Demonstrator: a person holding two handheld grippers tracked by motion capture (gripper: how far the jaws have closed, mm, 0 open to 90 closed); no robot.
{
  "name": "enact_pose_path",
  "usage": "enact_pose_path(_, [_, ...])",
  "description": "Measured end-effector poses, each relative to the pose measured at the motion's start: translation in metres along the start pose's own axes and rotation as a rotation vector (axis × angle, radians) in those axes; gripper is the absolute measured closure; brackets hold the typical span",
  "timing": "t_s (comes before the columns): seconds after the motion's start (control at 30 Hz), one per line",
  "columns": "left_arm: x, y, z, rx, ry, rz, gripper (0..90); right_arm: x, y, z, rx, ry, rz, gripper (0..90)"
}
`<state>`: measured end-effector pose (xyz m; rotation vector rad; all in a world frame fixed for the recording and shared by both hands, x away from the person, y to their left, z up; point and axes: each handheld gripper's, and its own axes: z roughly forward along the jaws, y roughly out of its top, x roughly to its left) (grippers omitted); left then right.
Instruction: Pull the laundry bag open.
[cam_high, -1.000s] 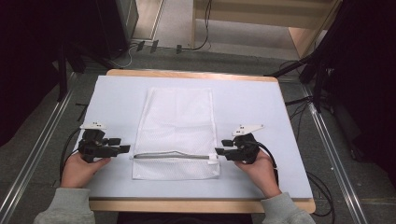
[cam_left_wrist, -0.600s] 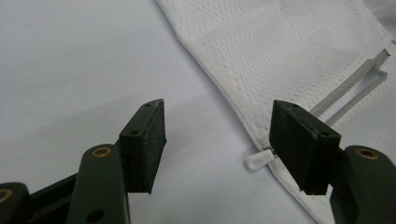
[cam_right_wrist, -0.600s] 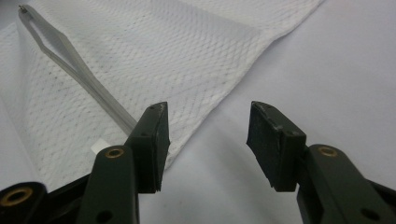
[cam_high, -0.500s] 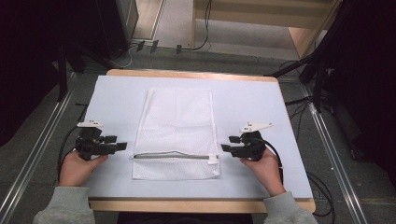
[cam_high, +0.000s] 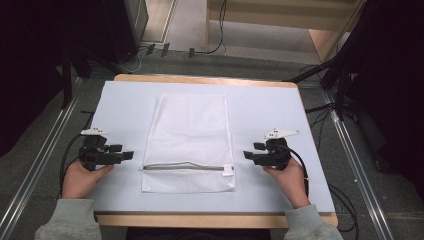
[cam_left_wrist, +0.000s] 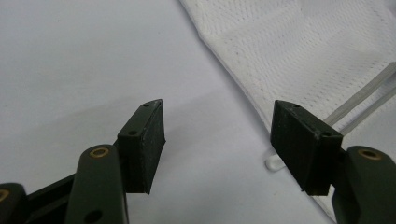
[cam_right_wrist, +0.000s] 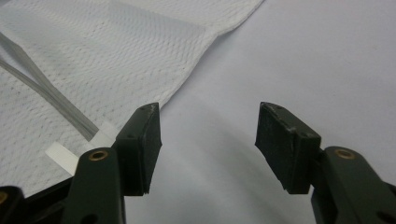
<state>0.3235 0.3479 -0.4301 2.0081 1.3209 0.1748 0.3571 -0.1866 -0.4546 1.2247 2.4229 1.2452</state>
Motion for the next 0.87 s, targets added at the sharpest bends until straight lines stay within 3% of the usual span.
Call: enact_pose_path(0.87, [0.0050,-0.0016,0.0049,0.027,0.033,-0.006,29.2,-0.0054,-0.0031,0.0033,0.021,-0.022,0.000,35.1])
